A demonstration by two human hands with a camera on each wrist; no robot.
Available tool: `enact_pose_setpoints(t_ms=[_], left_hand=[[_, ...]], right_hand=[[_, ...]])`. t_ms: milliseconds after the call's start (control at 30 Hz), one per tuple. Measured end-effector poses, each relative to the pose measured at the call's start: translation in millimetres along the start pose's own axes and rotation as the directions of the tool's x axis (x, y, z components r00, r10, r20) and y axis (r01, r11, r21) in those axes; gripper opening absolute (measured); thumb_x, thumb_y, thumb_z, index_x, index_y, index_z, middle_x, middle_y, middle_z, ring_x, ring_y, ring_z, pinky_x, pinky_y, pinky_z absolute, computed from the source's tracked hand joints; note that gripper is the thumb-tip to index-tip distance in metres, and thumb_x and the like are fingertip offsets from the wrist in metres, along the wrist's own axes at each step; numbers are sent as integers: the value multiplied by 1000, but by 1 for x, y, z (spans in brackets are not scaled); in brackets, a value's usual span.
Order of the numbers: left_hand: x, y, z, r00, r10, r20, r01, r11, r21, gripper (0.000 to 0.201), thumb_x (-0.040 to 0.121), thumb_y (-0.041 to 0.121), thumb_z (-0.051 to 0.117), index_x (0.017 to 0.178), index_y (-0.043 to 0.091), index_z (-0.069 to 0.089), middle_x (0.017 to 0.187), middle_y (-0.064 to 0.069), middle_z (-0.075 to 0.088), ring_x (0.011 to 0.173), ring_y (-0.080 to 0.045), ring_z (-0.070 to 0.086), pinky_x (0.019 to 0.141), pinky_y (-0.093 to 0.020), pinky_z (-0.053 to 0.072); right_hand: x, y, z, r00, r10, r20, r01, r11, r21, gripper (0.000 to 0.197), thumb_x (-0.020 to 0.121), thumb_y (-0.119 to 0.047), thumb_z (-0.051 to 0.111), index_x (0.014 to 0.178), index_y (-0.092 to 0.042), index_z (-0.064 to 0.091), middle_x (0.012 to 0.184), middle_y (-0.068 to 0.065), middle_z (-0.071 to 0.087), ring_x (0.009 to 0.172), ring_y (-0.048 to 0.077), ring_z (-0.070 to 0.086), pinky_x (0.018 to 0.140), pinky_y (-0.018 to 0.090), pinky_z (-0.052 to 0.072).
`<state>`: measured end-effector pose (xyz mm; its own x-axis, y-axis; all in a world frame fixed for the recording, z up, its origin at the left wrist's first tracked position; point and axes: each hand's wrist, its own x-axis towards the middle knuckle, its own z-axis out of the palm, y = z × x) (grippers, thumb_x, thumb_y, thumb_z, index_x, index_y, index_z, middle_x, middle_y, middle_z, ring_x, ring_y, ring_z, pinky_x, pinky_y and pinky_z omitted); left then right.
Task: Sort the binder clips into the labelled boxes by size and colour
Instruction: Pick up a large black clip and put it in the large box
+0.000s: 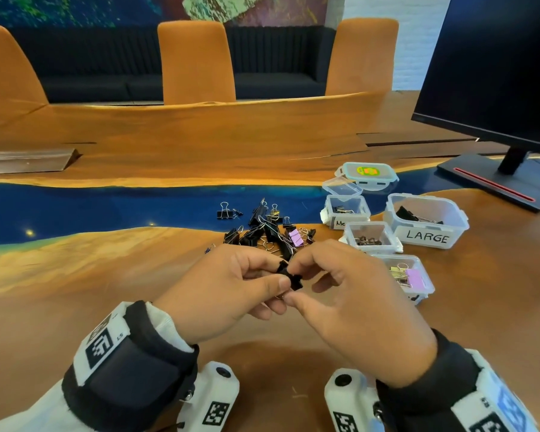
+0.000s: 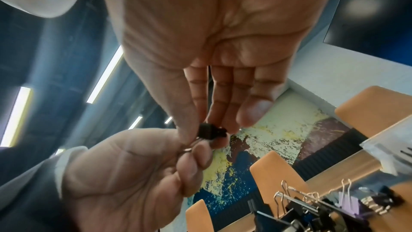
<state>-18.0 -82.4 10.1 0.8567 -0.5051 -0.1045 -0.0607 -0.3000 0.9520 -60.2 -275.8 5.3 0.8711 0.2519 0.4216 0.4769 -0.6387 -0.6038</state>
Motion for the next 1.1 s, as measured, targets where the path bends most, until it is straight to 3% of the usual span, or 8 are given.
enact_pose_setpoints(t_ms=[267,433,567,667,833,933,1033,1100], left_hand=[[0,-1,-4,999,-13,31,17,992,-129,40,74,15,78,111,6,64,82,-15,75,76,-19,73,70,-30,59],[7,-6,-2,999,-39,-10,39,998,-49,51,83,5,77,127,24,59,81,-7,74,73,-16,70,68,-30,58],[9,-8,-6,999,-42,-22,44,995,85,18,88,13,76,92,30,79,75,3,69,70,-10,65,67,-29,58],[8,-9,-8,996,-30,-88,38,995,87,11,88,13,75,86,23,79,75,-7,69,69,-11,66,65,-27,59],[8,-12,-16,982,-58,-179,65,997,34,8,89,6,72,92,13,76,72,-9,71,67,-10,70,62,-25,59],[6,-14,-21,973,-84,-214,75,996,-52,13,88,3,72,100,10,72,72,-7,72,66,-12,69,61,-25,58],[5,-15,-25,969,-96,-227,72,991,-110,22,86,4,75,106,13,68,77,-11,75,69,-17,71,61,-25,58],[4,-13,-26,966,-97,-238,67,989,-128,20,85,3,75,103,9,68,77,-12,74,69,-19,72,61,-25,58]], right_hand=[[0,6,-1,995,101,-19,-94,970,223,25,76,-17,85,91,-27,67,85,-13,64,82,10,64,68,15,53],[0,8,2,990,142,-29,-130,958,256,22,79,-10,77,89,-26,66,87,-12,65,74,11,65,64,16,54],[5,11,2,977,211,-17,-197,935,295,18,80,-8,75,86,-22,68,80,-6,68,68,10,65,63,18,55],[16,12,-2,977,214,17,-208,928,310,17,79,-8,79,85,-21,69,79,-3,70,69,9,67,66,21,57],[64,23,-37,977,191,94,-185,980,-75,17,81,-32,80,92,-27,68,84,-13,67,75,-3,63,71,16,52],[110,51,-67,977,209,46,-187,938,-293,12,86,-27,75,93,-29,66,91,-14,65,85,2,62,81,27,54],[146,89,-80,936,330,127,-205,799,-565,22,85,-24,75,104,-28,64,108,-7,67,97,12,61,87,31,50],[159,112,-77,827,511,232,-198,652,-732,52,80,-28,80,127,-25,59,127,-2,63,110,19,60,93,33,49]])
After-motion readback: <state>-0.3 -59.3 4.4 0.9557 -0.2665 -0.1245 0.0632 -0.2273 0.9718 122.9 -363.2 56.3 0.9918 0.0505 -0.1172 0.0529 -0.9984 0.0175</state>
